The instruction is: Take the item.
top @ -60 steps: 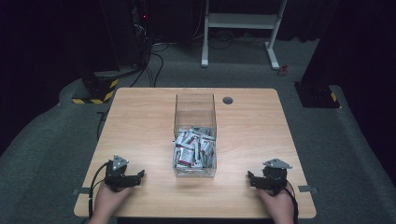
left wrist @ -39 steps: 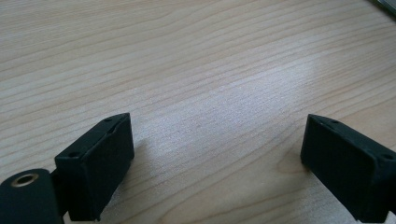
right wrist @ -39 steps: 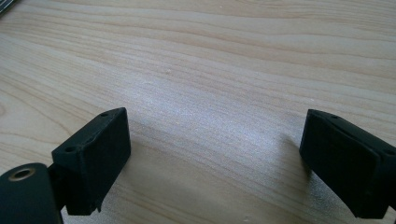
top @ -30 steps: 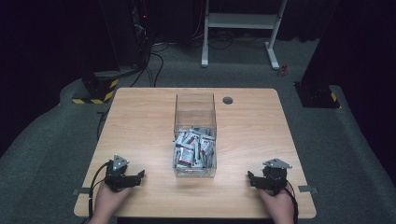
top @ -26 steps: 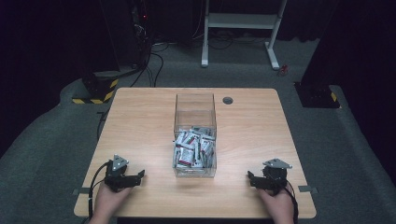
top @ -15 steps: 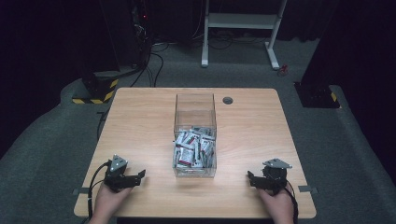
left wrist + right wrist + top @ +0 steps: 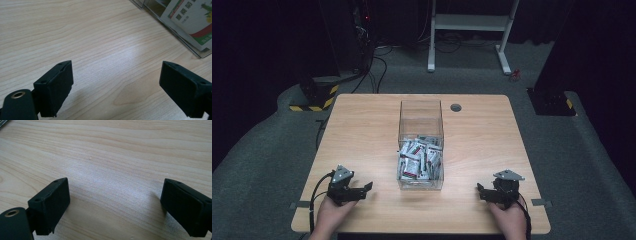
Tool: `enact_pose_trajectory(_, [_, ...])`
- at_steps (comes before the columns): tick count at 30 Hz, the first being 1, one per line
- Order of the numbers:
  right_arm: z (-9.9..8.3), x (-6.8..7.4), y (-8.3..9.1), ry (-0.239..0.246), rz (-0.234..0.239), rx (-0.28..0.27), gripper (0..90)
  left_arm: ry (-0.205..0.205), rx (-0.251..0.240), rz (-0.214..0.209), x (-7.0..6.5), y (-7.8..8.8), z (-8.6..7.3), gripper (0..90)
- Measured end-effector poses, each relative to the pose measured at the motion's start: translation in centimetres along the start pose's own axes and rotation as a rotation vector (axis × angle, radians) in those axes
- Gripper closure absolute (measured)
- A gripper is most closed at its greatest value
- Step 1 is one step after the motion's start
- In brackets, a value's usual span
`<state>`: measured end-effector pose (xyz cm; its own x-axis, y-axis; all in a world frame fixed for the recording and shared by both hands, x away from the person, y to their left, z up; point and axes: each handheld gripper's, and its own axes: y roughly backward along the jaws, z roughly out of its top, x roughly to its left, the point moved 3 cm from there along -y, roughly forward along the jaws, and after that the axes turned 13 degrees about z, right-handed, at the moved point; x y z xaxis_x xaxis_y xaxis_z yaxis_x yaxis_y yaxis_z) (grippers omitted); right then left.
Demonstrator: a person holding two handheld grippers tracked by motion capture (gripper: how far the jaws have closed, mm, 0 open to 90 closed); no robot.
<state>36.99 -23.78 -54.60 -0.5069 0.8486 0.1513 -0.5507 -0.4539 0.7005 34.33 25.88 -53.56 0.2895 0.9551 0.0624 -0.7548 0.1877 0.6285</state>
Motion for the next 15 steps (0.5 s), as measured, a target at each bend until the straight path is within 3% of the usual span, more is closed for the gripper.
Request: enact_pose_trajectory(15, [0.00,0.00,0.00,0.000,0.000,0.000,8.6,-0.013,-0.027,-0.026,-0.97,0.21,0.89,13.6])
